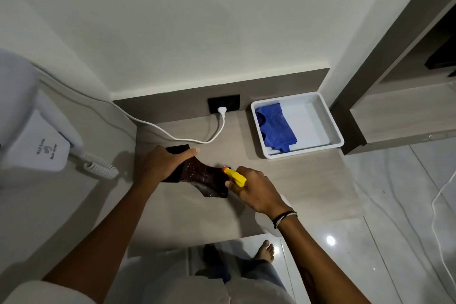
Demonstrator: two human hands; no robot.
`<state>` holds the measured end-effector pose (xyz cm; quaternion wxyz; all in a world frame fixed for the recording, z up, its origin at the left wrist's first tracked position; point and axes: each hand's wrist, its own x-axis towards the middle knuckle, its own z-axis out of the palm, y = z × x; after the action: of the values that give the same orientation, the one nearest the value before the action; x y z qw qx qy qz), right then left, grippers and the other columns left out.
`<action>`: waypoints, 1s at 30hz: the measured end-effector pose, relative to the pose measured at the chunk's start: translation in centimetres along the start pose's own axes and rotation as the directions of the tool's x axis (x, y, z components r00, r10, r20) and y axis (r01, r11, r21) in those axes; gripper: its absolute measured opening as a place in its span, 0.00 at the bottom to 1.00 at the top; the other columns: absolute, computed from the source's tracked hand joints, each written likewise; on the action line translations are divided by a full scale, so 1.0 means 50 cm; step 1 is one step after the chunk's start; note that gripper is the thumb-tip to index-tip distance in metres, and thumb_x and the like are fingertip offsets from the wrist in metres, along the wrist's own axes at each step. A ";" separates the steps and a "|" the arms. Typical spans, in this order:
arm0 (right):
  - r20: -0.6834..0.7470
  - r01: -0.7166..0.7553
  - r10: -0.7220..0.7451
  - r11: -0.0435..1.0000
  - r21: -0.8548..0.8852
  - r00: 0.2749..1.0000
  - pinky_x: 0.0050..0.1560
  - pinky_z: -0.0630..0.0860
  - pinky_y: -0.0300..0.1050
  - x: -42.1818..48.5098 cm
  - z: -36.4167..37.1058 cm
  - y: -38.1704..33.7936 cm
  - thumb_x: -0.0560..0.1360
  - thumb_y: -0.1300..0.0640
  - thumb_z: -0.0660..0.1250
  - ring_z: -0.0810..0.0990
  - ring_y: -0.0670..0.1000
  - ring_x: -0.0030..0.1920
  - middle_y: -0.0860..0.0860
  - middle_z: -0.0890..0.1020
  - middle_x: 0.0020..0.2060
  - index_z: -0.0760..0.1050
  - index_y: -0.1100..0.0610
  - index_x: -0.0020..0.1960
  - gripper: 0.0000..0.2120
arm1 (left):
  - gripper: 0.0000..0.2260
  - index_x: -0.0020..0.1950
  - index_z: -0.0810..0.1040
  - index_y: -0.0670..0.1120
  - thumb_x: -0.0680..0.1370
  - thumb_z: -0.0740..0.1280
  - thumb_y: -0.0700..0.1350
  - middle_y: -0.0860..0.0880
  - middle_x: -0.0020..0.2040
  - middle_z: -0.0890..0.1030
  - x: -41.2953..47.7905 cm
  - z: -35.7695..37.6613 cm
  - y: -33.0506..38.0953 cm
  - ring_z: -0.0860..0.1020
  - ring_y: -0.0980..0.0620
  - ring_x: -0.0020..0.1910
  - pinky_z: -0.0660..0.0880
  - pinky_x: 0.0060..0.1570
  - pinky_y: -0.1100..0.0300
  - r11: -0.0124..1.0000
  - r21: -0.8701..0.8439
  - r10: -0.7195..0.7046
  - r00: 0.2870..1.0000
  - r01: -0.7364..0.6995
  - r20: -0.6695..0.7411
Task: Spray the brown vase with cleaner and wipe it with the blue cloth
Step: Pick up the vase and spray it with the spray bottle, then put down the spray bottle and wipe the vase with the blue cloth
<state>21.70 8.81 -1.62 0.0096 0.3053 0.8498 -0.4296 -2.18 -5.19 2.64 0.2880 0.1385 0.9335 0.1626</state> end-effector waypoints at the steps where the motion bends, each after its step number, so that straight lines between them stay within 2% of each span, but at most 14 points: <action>1: -0.015 -0.034 0.034 0.999 -0.006 0.999 0.48 0.80 0.54 -0.003 -0.010 0.011 0.80 0.43 0.70 0.84 0.59 0.49 0.55 0.86 0.49 0.78 0.53 0.54 0.13 | 0.52 0.55 0.83 0.45 0.52 0.66 0.88 0.43 0.51 0.85 -0.002 0.000 0.003 0.83 0.43 0.49 0.82 0.53 0.46 1.000 -0.003 0.002 1.000 -0.002 0.007; 3: -0.072 -0.104 0.107 0.994 0.042 0.992 0.50 0.82 0.60 -0.009 -0.036 0.035 0.78 0.48 0.70 0.83 0.60 0.46 0.55 0.85 0.46 0.77 0.54 0.51 0.09 | 0.51 0.53 0.82 0.45 0.52 0.67 0.87 0.44 0.49 0.85 -0.005 0.002 0.008 0.83 0.44 0.47 0.83 0.52 0.47 1.000 -0.002 0.015 1.000 -0.015 0.006; 5: -0.149 -0.132 0.154 0.981 0.143 0.977 0.50 0.82 0.62 -0.011 -0.076 0.057 0.76 0.52 0.68 0.82 0.59 0.44 0.54 0.84 0.44 0.77 0.51 0.49 0.04 | 0.45 0.49 0.82 0.48 0.53 0.69 0.85 0.47 0.45 0.85 -0.011 0.008 0.017 0.84 0.48 0.43 0.81 0.42 0.53 0.998 0.009 0.068 0.997 -0.067 -0.037; 7: -0.259 -0.087 0.141 0.974 0.210 0.955 0.52 0.82 0.62 -0.002 -0.131 0.081 0.79 0.55 0.69 0.83 0.59 0.46 0.55 0.85 0.46 0.79 0.51 0.55 0.05 | 0.38 0.41 0.81 0.51 0.53 0.72 0.83 0.53 0.36 0.84 -0.017 0.017 0.030 0.83 0.54 0.35 0.76 0.32 0.60 0.985 0.018 0.174 0.978 -0.173 -0.119; 8: -0.324 -0.045 0.120 0.972 0.229 0.939 0.53 0.82 0.61 0.006 -0.161 0.093 0.81 0.55 0.70 0.83 0.59 0.47 0.55 0.85 0.48 0.80 0.53 0.59 0.07 | 0.36 0.41 0.80 0.52 0.53 0.73 0.82 0.55 0.35 0.83 -0.020 0.020 0.037 0.82 0.55 0.34 0.76 0.32 0.60 0.974 0.033 0.226 0.964 -0.223 -0.139; 11: -0.434 0.001 0.103 0.972 0.234 0.895 0.50 0.82 0.49 0.044 -0.259 0.121 0.83 0.47 0.70 0.84 0.52 0.48 0.50 0.85 0.51 0.78 0.52 0.69 0.17 | 0.38 0.50 0.77 0.54 0.53 0.75 0.79 0.53 0.48 0.83 -0.028 0.027 0.060 0.82 0.51 0.45 0.82 0.45 0.51 0.920 0.149 0.378 0.920 -0.362 -0.100; 13: -0.490 -0.052 0.147 0.978 0.202 0.859 0.50 0.78 0.38 0.077 -0.309 0.137 0.81 0.40 0.70 0.81 0.40 0.46 0.41 0.83 0.52 0.78 0.50 0.72 0.23 | 0.49 0.66 0.76 0.52 0.54 0.75 0.79 0.49 0.63 0.81 -0.032 0.028 0.072 0.79 0.45 0.59 0.79 0.57 0.47 0.848 0.329 0.447 0.894 -0.415 -0.024; 14: -0.527 -0.070 0.165 0.978 0.195 0.834 0.50 0.79 0.39 0.094 -0.330 0.147 0.80 0.40 0.71 0.80 0.38 0.44 0.39 0.82 0.49 0.79 0.50 0.70 0.23 | 0.54 0.73 0.72 0.51 0.55 0.74 0.80 0.49 0.69 0.78 -0.035 0.030 0.077 0.76 0.44 0.65 0.76 0.62 0.46 0.812 0.400 0.455 0.890 -0.426 0.024; 16: -0.577 -0.077 0.196 0.972 0.223 0.793 0.54 0.82 0.49 0.127 -0.362 0.164 0.79 0.40 0.72 0.82 0.42 0.43 0.39 0.83 0.44 0.82 0.52 0.63 0.19 | 0.58 0.79 0.66 0.50 0.57 0.74 0.79 0.50 0.75 0.73 -0.040 0.040 0.081 0.70 0.44 0.72 0.72 0.69 0.46 0.762 0.448 0.483 0.872 -0.466 0.086; 19: -0.599 -0.078 0.238 0.957 0.280 0.765 0.58 0.83 0.52 0.176 -0.390 0.182 0.79 0.43 0.74 0.86 0.54 0.51 0.49 0.87 0.49 0.83 0.54 0.60 0.17 | 0.59 0.82 0.63 0.50 0.58 0.76 0.74 0.51 0.78 0.70 -0.047 0.061 0.075 0.67 0.45 0.75 0.67 0.73 0.48 0.723 0.468 0.523 0.845 -0.507 0.108; 23: -0.586 -0.085 0.253 0.951 0.298 0.770 0.58 0.79 0.46 0.231 -0.409 0.194 0.80 0.47 0.74 0.86 0.57 0.56 0.55 0.88 0.55 0.83 0.58 0.66 0.20 | 0.57 0.83 0.64 0.49 0.58 0.78 0.69 0.50 0.78 0.69 -0.044 0.082 0.065 0.63 0.44 0.77 0.62 0.77 0.47 0.754 0.399 0.542 0.837 -0.522 0.072; 26: -0.558 -0.121 0.251 0.958 0.260 0.791 0.59 0.74 0.43 0.265 -0.411 0.203 0.81 0.49 0.73 0.84 0.55 0.56 0.57 0.87 0.63 0.79 0.59 0.72 0.24 | 0.57 0.82 0.65 0.48 0.58 0.79 0.67 0.49 0.77 0.68 -0.030 0.092 0.050 0.61 0.44 0.79 0.50 0.82 0.47 0.773 0.338 0.554 0.831 -0.537 0.054; 28: -0.537 -0.150 0.262 0.958 0.243 0.802 0.63 0.77 0.48 0.280 -0.413 0.211 0.82 0.50 0.73 0.85 0.59 0.59 0.58 0.86 0.65 0.78 0.58 0.73 0.23 | 0.56 0.81 0.67 0.47 0.57 0.78 0.68 0.48 0.76 0.70 -0.031 0.099 0.043 0.62 0.44 0.79 0.39 0.81 0.52 0.762 0.322 0.584 0.811 -0.562 0.034; 30: -0.525 -0.172 0.266 0.960 0.222 0.808 0.68 0.79 0.56 0.290 -0.411 0.218 0.83 0.52 0.71 0.85 0.63 0.63 0.59 0.85 0.66 0.79 0.57 0.73 0.21 | 0.56 0.78 0.70 0.46 0.55 0.77 0.69 0.46 0.74 0.73 -0.033 0.105 0.041 0.64 0.44 0.77 0.35 0.79 0.56 0.750 0.317 0.609 0.793 -0.581 0.013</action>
<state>20.74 36.19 -0.58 -0.2104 0.5116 0.7371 -0.3882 2.51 -2.73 0.14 0.1535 0.4635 0.8662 0.1060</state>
